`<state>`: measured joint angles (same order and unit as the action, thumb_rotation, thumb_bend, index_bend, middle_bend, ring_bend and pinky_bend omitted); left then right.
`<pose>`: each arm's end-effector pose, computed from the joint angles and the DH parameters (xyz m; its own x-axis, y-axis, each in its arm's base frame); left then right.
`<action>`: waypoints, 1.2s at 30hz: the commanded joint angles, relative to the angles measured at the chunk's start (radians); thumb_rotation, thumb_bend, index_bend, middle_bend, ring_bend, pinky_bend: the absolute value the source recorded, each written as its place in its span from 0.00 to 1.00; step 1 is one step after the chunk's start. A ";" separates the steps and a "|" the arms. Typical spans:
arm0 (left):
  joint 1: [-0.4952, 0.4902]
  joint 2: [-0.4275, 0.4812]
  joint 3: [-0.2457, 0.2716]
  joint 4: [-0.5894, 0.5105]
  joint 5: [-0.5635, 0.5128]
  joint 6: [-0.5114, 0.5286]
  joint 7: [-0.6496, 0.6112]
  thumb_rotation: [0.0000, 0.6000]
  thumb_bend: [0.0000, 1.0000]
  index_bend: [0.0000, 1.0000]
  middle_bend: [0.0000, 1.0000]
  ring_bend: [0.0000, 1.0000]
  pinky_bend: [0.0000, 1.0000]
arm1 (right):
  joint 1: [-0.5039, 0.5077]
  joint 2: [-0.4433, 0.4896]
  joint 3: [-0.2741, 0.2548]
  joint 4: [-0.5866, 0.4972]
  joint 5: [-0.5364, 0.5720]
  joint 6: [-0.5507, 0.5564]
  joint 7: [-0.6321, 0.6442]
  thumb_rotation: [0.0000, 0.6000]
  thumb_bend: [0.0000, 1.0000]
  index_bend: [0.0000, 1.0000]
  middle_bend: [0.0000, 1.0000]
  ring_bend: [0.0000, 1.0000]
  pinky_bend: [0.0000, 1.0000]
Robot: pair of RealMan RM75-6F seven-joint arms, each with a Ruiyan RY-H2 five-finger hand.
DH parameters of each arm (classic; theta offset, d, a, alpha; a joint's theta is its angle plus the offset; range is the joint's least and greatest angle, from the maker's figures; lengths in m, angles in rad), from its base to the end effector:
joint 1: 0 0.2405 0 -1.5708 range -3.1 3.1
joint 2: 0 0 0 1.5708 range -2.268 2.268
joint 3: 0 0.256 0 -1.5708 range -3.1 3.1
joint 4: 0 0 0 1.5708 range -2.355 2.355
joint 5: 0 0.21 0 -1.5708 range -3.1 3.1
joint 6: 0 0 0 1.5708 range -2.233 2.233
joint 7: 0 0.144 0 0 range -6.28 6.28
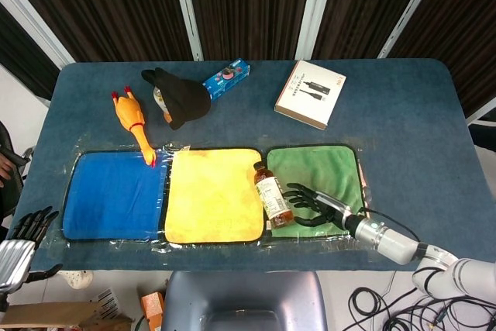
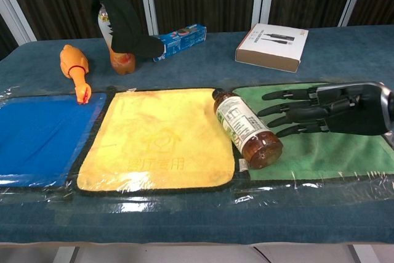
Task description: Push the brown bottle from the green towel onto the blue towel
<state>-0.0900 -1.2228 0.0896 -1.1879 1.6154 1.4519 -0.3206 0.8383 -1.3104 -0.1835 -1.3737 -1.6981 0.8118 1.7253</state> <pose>-0.3789 0.1579 0.1433 0.4109 0.1784 0.8941 0.9116 -0.0930 -0.4004 -0.2169 -0.3101 0.0099 -0.6035 -0.7242 0.3337 -0.7526 0.3790 -0.5385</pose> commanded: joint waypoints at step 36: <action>0.005 0.004 -0.005 -0.010 -0.001 -0.003 0.008 1.00 0.04 0.00 0.00 0.00 0.08 | -0.107 -0.098 0.058 -0.071 0.035 0.082 -1.404 1.00 0.29 0.35 0.21 0.09 0.07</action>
<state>-0.0851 -1.2187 0.0847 -1.1976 1.6138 1.4482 -0.3131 0.7416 -1.3900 -0.1461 -1.4336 -1.6874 0.9050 0.3829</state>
